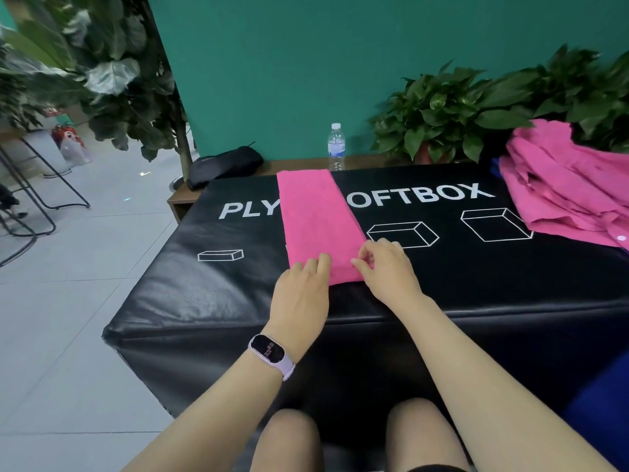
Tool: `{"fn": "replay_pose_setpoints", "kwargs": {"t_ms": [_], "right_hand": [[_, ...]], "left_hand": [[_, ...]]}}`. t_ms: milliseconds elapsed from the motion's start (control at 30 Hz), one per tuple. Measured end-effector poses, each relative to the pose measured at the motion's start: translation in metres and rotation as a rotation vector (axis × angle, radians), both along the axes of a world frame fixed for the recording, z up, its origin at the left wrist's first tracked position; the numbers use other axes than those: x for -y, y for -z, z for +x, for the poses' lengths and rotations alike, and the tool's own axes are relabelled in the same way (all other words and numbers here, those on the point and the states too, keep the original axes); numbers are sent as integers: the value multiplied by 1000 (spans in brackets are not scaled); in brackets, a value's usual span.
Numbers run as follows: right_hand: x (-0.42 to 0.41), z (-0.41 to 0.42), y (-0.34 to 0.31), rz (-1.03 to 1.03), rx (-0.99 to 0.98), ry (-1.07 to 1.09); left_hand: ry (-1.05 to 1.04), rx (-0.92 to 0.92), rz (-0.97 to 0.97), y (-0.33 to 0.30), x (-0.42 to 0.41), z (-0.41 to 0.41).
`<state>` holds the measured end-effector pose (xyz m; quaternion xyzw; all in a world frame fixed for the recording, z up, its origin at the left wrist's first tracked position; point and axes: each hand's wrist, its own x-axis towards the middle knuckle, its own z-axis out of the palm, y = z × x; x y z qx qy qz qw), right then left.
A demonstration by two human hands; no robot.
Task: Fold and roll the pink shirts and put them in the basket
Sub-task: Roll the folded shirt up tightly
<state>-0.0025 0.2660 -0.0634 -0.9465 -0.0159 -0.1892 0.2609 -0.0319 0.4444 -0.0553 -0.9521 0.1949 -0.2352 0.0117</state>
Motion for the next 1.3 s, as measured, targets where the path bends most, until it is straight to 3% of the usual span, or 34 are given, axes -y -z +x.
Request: {"fn": "replay_pose_setpoints", "kwargs": {"t_ms": [100, 267, 433, 633, 767, 933, 1133, 1300], "right_hand": [[-11, -14, 2, -255, 181, 41], [-9, -26, 10, -252, 175, 9], [-8, -27, 8, -260, 60, -43], [3, -33, 3, -282, -20, -111], [-6, -45, 7, -144, -20, -81], [-17, -61, 15, -400, 39, 33], [-15, -53, 9, -464, 15, -11], [-32, -54, 5, -489, 155, 63]], "left_hand": [[-13, -6, 64, 0, 0, 1], [-1, -21, 12, 9, -6, 12], [3, -23, -236, 15, -7, 7], [-13, -65, -203, 11, -10, 2], [-33, -37, -89, 13, -17, -9], [-4, 103, -195, 23, -22, -26], [75, 49, -63, 20, -34, -3], [123, 59, -59, 19, -35, 4]]}}
